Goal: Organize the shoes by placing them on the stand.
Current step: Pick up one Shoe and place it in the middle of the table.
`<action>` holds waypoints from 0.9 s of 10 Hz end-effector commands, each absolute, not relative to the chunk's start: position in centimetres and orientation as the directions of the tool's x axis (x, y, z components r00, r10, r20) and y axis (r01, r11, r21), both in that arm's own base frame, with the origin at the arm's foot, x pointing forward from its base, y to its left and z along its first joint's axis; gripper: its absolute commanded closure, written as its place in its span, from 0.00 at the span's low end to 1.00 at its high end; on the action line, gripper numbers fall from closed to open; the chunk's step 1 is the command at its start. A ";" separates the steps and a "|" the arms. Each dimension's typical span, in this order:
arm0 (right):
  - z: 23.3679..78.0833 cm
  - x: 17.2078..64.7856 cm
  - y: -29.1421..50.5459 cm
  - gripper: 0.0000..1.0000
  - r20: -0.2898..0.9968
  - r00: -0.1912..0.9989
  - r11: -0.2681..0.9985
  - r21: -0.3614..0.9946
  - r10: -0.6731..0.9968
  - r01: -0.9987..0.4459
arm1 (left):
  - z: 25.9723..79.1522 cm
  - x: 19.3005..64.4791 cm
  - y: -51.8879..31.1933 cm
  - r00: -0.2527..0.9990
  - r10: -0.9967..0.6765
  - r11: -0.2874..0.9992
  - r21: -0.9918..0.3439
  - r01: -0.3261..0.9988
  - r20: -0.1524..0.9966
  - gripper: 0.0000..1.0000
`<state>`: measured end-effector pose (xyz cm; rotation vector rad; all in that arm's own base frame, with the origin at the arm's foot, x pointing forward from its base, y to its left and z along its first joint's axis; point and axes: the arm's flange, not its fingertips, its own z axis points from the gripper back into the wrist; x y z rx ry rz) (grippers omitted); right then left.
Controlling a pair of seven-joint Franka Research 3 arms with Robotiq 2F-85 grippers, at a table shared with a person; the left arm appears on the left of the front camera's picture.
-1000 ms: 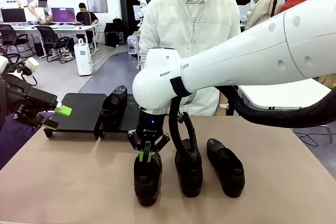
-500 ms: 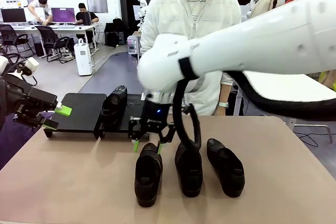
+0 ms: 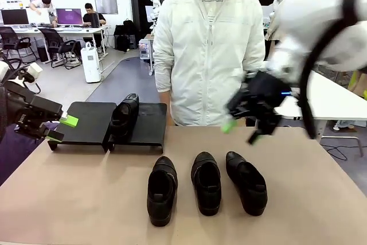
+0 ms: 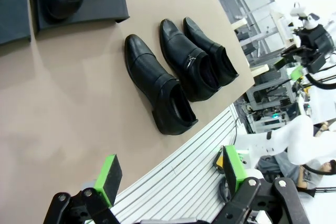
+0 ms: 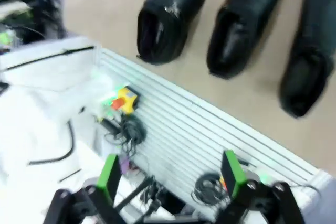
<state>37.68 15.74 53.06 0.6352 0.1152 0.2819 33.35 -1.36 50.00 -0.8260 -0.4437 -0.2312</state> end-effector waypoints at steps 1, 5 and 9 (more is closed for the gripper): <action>51.8 36.6 7.3 0.00 0.015 0.985 0.706 0.695 0.170 -0.133 | 50.1 33.3 -1.4 0.883 -0.015 0.649 -0.667 0.365 0.469 0.00; 48.7 35.8 0.4 0.00 0.151 0.988 0.678 0.723 0.036 -0.135 | 50.1 33.3 -1.4 0.883 -0.015 0.649 -0.667 0.365 0.469 0.00; 50.3 35.4 -0.2 0.00 0.043 0.997 0.690 0.721 0.059 -0.071 | 50.1 33.3 -1.4 0.883 -0.015 0.649 -0.667 0.365 0.469 0.00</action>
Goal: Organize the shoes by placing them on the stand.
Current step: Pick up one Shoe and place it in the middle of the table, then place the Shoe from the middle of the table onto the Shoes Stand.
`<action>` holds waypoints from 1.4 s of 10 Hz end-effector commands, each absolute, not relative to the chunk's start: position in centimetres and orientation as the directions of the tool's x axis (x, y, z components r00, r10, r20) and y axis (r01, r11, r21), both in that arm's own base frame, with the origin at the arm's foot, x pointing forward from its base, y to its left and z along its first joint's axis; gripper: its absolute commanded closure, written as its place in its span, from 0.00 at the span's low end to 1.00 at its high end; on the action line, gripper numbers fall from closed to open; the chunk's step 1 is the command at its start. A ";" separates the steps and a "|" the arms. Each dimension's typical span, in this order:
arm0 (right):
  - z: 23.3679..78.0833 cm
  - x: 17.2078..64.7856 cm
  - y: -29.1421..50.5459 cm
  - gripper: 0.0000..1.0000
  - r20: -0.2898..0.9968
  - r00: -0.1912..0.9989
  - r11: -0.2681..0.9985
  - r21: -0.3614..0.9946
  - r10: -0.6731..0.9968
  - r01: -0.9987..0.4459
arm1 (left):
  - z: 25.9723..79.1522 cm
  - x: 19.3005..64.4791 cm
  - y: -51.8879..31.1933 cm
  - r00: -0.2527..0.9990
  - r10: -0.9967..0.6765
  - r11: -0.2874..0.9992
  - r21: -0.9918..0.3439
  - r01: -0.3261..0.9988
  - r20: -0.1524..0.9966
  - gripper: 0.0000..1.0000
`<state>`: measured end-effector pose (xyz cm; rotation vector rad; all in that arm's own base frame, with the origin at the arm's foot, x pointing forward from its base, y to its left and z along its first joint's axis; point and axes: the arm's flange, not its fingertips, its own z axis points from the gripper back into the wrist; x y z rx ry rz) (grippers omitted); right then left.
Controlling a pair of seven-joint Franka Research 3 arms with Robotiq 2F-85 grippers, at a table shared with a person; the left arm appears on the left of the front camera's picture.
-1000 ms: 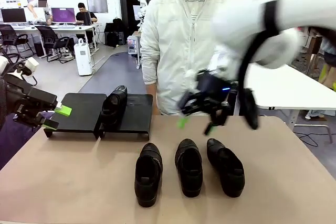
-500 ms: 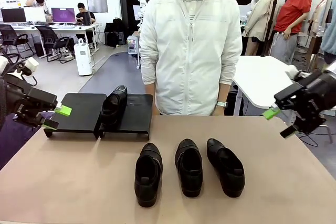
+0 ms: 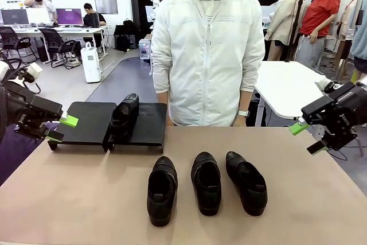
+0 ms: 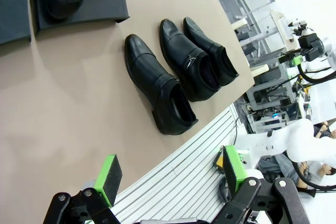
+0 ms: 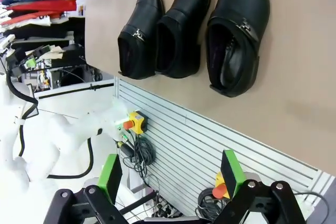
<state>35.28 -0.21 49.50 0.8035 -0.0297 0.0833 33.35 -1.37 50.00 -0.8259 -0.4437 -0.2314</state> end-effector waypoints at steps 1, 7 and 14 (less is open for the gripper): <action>50.3 35.4 -0.2 0.00 0.043 0.997 0.690 0.721 0.059 -0.071 | 50.1 33.3 -1.4 0.883 -0.015 0.649 -0.667 0.365 0.469 0.00; 50.3 35.4 -0.2 0.00 0.043 0.997 0.690 0.721 0.059 -0.071 | 50.1 33.3 -1.4 0.883 -0.015 0.649 -0.667 0.365 0.469 0.00; 50.3 35.4 -0.2 0.00 0.043 0.997 0.690 0.721 0.059 -0.071 | 47.2 42.2 -25.7 0.987 -0.120 0.979 -0.154 0.136 0.109 0.00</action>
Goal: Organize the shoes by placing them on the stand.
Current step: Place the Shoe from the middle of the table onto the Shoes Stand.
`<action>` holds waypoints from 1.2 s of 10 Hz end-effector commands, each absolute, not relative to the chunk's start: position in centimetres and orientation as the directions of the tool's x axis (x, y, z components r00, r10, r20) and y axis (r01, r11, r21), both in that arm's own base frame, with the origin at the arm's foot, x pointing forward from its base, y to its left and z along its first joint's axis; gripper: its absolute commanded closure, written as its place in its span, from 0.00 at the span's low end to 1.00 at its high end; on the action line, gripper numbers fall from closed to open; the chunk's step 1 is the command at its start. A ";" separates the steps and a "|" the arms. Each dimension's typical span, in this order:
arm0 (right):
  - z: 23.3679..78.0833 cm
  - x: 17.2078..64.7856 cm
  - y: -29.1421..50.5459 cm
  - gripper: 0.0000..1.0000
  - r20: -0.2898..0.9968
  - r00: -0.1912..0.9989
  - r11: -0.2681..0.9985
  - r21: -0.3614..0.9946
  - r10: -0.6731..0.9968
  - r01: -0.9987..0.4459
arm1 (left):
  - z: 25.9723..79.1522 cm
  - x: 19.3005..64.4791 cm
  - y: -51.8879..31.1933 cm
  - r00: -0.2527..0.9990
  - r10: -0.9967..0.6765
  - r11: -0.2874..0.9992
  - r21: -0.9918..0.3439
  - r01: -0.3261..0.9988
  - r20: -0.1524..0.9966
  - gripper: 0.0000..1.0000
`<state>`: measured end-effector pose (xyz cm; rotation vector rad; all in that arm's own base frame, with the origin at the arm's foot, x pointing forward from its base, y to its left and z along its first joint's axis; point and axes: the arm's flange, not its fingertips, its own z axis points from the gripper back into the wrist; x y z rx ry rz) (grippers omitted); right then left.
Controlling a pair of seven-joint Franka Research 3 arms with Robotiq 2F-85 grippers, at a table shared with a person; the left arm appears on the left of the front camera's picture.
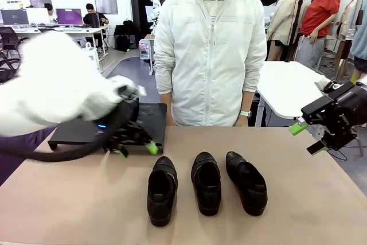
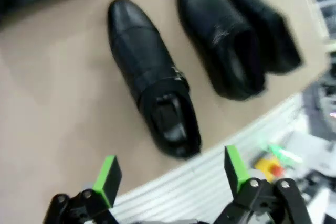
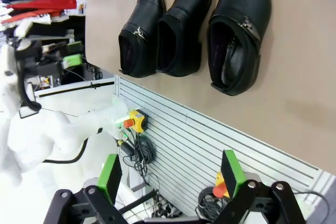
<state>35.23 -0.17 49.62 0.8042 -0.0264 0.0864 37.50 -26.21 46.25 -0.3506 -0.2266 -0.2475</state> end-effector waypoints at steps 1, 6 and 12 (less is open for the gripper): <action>50.3 35.4 -0.2 0.00 0.043 0.997 0.690 0.721 0.059 -0.071 | 47.9 42.7 -26.5 0.988 0.000 0.987 -0.157 0.025 0.157 0.00; 50.3 35.4 -0.2 0.00 0.043 0.997 0.690 0.721 0.059 -0.071 | 42.1 42.3 -27.6 0.994 0.045 0.976 -0.218 -0.022 0.102 0.00; 50.3 35.4 -0.2 0.00 0.043 0.997 0.690 0.721 0.059 -0.071 | 35.9 41.5 -28.0 0.977 0.208 0.966 -0.143 -0.213 -0.054 0.00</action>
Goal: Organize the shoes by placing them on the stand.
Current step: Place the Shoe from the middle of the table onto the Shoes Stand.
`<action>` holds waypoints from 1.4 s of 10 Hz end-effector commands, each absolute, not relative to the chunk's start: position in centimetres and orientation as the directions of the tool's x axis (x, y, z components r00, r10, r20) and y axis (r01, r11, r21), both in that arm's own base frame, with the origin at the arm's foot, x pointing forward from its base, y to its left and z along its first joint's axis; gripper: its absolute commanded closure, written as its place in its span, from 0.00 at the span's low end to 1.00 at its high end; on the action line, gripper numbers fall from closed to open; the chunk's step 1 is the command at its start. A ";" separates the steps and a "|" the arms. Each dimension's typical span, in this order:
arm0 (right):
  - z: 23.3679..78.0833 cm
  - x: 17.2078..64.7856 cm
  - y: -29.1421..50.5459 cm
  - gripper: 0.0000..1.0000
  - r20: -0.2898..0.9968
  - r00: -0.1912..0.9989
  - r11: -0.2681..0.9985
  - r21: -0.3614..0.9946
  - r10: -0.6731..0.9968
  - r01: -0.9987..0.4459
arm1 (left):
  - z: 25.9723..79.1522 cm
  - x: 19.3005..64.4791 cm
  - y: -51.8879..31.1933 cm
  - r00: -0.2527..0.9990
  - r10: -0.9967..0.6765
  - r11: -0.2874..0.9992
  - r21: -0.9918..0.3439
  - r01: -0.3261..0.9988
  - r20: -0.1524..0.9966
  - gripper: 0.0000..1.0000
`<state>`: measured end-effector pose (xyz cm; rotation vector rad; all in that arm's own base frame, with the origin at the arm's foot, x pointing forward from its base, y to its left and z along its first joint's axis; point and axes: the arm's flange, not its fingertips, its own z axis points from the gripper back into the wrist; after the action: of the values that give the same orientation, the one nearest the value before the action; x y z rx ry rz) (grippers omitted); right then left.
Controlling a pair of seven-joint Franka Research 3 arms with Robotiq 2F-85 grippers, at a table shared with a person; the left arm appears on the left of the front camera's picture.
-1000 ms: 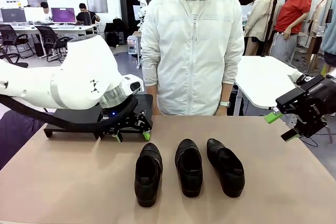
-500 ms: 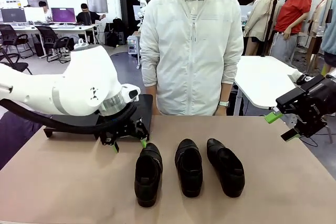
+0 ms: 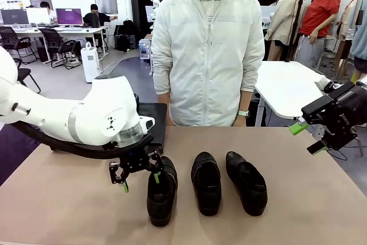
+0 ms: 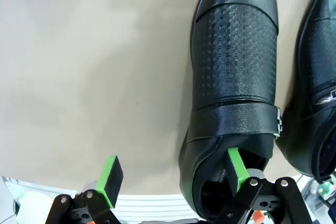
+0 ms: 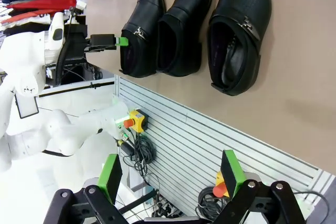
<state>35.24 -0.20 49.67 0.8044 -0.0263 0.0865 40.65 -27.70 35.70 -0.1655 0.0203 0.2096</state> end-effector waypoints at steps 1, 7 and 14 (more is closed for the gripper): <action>50.3 35.4 -0.2 0.00 0.043 0.997 0.690 0.721 0.059 -0.071 | 35.6 41.6 -28.0 0.978 0.196 0.968 -0.142 -0.205 -0.074 0.00; 50.3 35.4 -0.2 0.00 0.043 0.997 0.690 0.721 0.059 -0.071 | 34.7 41.6 -28.6 0.976 0.130 0.988 -0.064 -0.143 -0.176 0.02; 50.3 35.4 -0.2 0.00 0.043 0.997 0.690 0.721 0.059 -0.071 | 34.7 41.9 -29.2 0.987 0.112 0.992 -0.036 -0.117 -0.118 1.00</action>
<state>35.24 -0.21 49.68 0.8045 -0.0263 0.0865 41.58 -29.05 34.80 -0.0649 0.1439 0.1095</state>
